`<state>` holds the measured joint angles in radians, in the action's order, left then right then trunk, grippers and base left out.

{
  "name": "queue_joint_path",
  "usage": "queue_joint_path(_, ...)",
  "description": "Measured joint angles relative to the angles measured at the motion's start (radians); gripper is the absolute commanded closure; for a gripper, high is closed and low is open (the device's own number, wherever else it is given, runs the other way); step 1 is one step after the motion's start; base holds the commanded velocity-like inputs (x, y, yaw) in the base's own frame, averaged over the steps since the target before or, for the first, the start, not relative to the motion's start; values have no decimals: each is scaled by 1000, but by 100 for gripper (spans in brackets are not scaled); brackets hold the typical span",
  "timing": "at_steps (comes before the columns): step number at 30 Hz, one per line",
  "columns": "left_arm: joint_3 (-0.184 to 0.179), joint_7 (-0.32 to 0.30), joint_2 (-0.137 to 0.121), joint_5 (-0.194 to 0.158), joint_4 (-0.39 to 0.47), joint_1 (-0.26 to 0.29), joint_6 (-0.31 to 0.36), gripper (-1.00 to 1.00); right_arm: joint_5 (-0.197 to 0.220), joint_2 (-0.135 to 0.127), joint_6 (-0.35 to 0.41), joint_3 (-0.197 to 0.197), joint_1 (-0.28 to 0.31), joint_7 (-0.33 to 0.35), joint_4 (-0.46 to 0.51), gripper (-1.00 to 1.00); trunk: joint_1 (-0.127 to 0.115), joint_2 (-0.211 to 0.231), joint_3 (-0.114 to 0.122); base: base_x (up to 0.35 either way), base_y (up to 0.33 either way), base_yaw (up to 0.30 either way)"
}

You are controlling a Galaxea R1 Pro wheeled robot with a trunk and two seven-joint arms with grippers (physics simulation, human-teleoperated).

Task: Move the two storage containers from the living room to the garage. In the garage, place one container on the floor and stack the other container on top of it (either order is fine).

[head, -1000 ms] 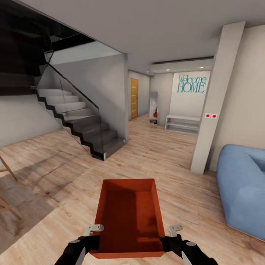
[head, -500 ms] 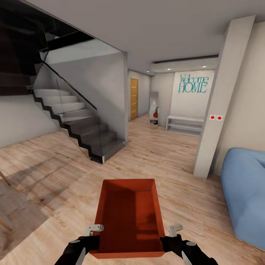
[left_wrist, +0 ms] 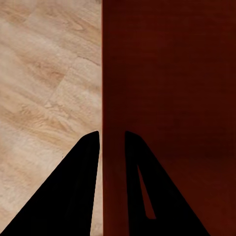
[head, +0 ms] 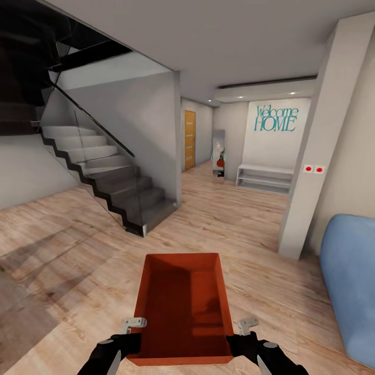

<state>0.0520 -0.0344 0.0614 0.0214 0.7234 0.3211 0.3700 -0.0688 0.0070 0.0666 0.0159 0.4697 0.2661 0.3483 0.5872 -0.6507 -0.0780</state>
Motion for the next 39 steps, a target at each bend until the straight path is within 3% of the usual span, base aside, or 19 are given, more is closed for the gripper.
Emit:
queue_joint_path(16,0,0,0,0,-1,0,0,100,0,0,0,1,0,0,0,100,0,0,0,328,-63,0)
queue_joint_path(39,1,0,0,0,-4,0,-1,100,-2,0,0,0,0,-1,-2,100,0,0,0,315,-184,0)
